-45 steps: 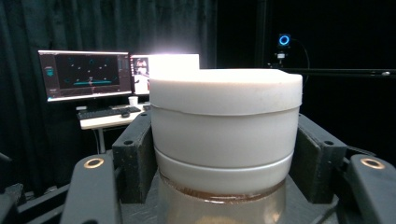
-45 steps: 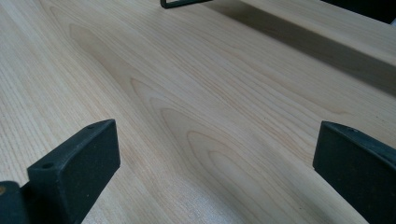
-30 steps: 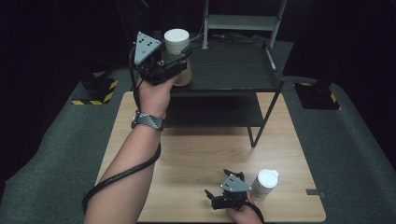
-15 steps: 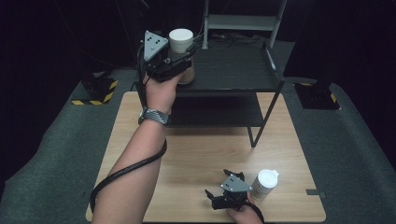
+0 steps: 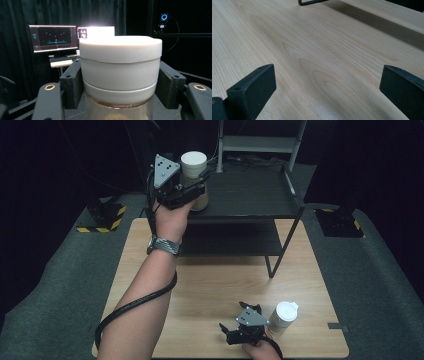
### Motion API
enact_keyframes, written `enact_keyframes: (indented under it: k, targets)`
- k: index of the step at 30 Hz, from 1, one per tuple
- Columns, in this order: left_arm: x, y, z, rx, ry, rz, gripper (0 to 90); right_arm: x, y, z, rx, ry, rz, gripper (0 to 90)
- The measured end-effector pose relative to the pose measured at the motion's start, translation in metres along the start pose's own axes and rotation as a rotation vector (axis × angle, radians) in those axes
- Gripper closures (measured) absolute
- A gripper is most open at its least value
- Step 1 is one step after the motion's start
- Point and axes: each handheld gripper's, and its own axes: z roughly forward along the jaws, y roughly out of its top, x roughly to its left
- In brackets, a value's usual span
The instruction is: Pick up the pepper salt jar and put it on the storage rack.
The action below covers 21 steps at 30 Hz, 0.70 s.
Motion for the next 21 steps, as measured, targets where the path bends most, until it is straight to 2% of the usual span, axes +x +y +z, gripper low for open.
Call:
enact_keyframes:
  k: [4,6,9,13,14,15,17,21]
  targets:
    - [-0.001,0.003,0.000,0.005,-0.005,-0.013,30.9,0.000,0.000,0.000,0.001,0.001,0.003,0.0]
    - [0.000,0.003,0.000,0.007,-0.013,-0.032,28.7,0.000,0.000,0.000,0.000,0.000,0.002,0.0]
    - [-0.004,0.004,-0.002,0.015,0.002,-0.006,23.4,0.000,0.000,0.000,-0.001,0.001,0.002,0.0]
    - [-0.005,0.004,-0.003,0.019,0.010,-0.017,11.3,0.000,0.000,0.000,-0.001,0.001,0.003,0.0]
    - [-0.008,0.005,-0.005,0.017,0.028,-0.001,7.0,0.000,0.000,0.000,-0.001,0.002,0.002,0.0]
    - [-0.008,0.005,-0.005,0.017,0.028,-0.001,3.5,0.000,0.000,0.000,0.000,0.001,0.002,0.0]
    - [-0.008,0.005,-0.008,0.011,0.026,0.004,0.5,0.000,0.000,0.000,0.000,0.002,0.001,0.0]
    - [-0.008,0.005,-0.017,0.014,0.019,0.013,0.5,0.001,0.000,0.000,0.002,-0.001,-0.001,0.0]
